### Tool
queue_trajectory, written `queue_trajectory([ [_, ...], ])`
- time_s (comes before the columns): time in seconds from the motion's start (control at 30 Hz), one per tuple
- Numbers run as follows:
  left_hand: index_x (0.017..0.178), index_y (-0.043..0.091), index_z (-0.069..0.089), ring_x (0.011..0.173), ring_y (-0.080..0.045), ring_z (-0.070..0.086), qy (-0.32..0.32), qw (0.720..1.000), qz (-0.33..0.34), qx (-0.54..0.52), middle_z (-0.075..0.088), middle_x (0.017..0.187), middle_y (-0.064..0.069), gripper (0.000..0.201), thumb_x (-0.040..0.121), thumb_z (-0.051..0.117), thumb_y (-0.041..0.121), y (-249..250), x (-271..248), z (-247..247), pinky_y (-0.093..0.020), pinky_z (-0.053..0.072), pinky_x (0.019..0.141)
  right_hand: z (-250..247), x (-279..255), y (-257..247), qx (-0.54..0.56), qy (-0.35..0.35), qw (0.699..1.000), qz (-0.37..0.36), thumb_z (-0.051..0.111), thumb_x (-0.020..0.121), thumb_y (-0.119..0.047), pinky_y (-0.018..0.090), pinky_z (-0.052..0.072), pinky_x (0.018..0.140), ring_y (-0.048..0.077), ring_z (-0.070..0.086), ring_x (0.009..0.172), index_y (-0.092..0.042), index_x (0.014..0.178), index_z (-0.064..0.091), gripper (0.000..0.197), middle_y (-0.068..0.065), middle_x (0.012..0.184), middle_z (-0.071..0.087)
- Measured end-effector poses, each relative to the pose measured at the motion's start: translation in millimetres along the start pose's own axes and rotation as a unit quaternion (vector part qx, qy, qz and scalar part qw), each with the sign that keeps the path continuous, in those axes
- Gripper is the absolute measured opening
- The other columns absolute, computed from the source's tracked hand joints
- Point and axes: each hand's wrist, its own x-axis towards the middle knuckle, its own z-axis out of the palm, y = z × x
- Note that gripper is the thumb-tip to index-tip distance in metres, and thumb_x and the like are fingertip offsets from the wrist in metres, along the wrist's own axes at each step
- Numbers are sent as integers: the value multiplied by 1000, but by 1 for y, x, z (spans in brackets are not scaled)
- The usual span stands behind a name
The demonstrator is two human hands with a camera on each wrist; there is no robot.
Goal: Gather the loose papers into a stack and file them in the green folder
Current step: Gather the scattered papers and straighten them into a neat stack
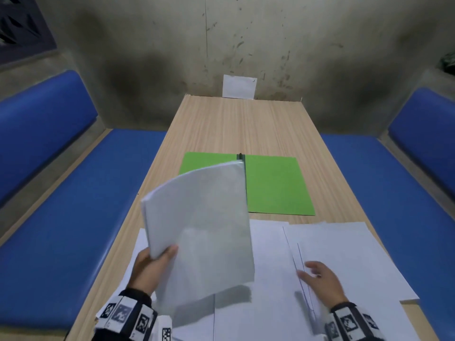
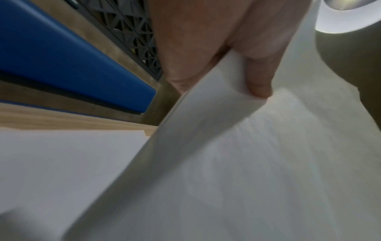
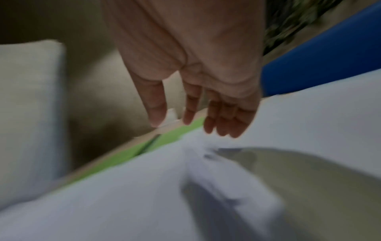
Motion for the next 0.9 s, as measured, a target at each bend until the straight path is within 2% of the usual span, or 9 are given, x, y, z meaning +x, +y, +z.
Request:
queue_trajectory([
  [0.1,94,-2,62,84,-31,62,17,998,-58,26,66,88,-17,34,79,69,28,-10,6,-19,-35,48,73,-48,10,40,-77,89,983,142,73,73,-25,36,37,99,28,51,111,-4,123,51,59,18,127,54],
  [0.23,102,-8,60,79,-31,64,10,997,-71,38,67,86,-18,28,82,67,10,-25,2,-24,-30,47,65,-86,6,77,-167,152,925,305,75,58,-48,46,33,105,35,41,123,-6,131,41,91,20,135,44],
  [0.4,101,-1,59,78,-28,59,-15,991,-89,99,64,87,-15,20,82,64,4,-44,-4,-10,-29,43,64,-95,1,93,-170,153,915,332,81,53,-47,48,40,99,37,46,119,-3,126,45,93,18,133,47],
  [0.5,105,-7,61,81,-28,60,-33,982,-99,159,64,90,-17,31,79,68,6,-62,0,-4,-31,43,70,-99,0,93,-152,145,931,299,83,53,-44,46,41,99,35,49,118,-3,124,52,88,17,133,50],
  [0.6,108,-7,63,83,-30,62,-52,974,-105,193,66,91,-18,36,77,71,9,-72,2,-1,-32,45,74,-112,-3,81,-164,57,953,249,78,19,-67,36,32,107,29,43,128,-2,127,52,128,13,137,48],
  [0.63,108,-6,63,83,-30,62,-58,974,-106,194,66,91,-18,35,77,70,10,-73,2,0,-31,44,74,-115,-5,74,-159,38,956,243,80,25,-63,34,29,105,28,40,130,0,128,50,124,13,137,47],
  [0.7,109,-4,61,85,-30,63,-69,976,-103,181,67,94,-18,34,80,68,11,-71,2,2,-32,45,74,-117,-7,71,-173,47,955,237,80,66,-27,38,34,92,32,48,117,3,112,59,59,17,123,55],
  [0.73,111,-4,60,86,-31,64,-75,978,-103,165,68,96,-19,35,80,68,11,-70,3,3,-34,47,76,-118,-6,75,-173,80,955,228,75,73,-14,39,36,86,33,51,105,3,98,61,33,17,109,59],
  [0.9,115,0,58,95,-33,65,-108,980,-135,100,69,106,-21,43,79,70,18,-68,3,24,-42,50,90,-115,-12,70,-169,107,954,224,61,83,-13,39,34,97,34,51,103,3,92,57,19,19,104,56],
])
